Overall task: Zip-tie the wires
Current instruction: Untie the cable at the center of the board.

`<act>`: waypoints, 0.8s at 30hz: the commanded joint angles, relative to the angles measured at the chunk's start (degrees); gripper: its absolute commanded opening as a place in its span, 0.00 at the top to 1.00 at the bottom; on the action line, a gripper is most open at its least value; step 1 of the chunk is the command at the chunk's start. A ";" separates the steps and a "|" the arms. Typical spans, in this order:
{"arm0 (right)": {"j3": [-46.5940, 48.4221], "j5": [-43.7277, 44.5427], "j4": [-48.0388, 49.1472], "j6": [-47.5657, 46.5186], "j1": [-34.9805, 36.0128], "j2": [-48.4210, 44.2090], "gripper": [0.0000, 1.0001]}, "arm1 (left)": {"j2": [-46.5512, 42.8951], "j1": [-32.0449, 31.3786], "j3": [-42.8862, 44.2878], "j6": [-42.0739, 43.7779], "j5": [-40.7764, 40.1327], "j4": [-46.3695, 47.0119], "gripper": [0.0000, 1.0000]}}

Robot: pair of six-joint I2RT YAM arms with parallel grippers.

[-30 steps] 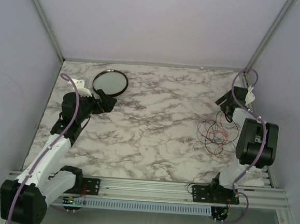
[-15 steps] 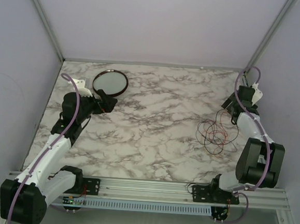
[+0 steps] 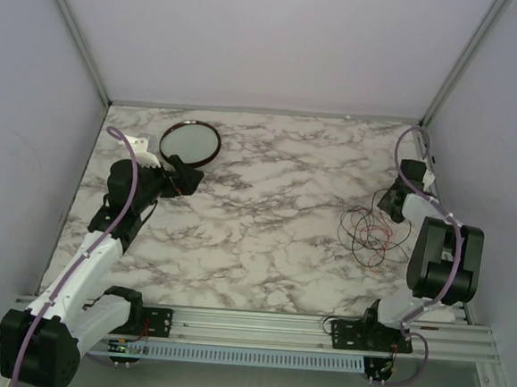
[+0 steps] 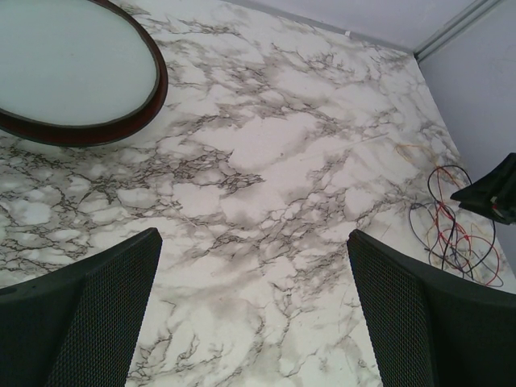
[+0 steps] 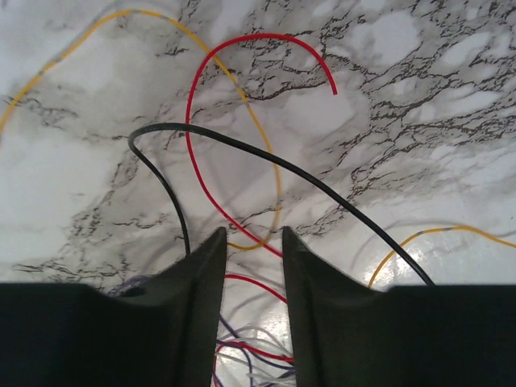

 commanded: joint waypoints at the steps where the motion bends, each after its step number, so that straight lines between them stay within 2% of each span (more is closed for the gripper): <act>1: -0.25 -0.62 1.50 0.85 -0.38 0.81 0.75 | -0.76 -0.16 0.37 -0.56 0.61 1.52 0.00; 4: -0.25 -1.03 1.40 0.83 -0.27 -0.29 0.96 | -0.60 -0.28 0.78 -0.60 0.66 1.28 0.00; 5: -0.11 -0.80 1.01 0.83 -0.08 -1.59 1.00 | -0.55 -0.31 1.06 -0.62 0.81 1.21 0.00; 10: 3.93 1.38 -5.77 -0.54 2.02 -7.73 1.00 | -0.61 -0.27 4.22 -2.25 2.38 -0.04 0.00; 16: 10.07 0.24 -14.38 -1.97 8.35 -15.34 1.00 | -0.21 -0.33 10.67 -6.99 4.30 -0.93 0.00; 19: 14.53 -4.35 -16.69 -2.04 11.04 -16.76 1.00 | 1.21 -0.32 13.87 -11.41 7.56 1.46 0.00; 24: 26.90 -6.12 -18.83 -2.65 15.02 -17.54 1.00 | 4.65 -1.05 17.65 -17.27 13.83 8.40 0.00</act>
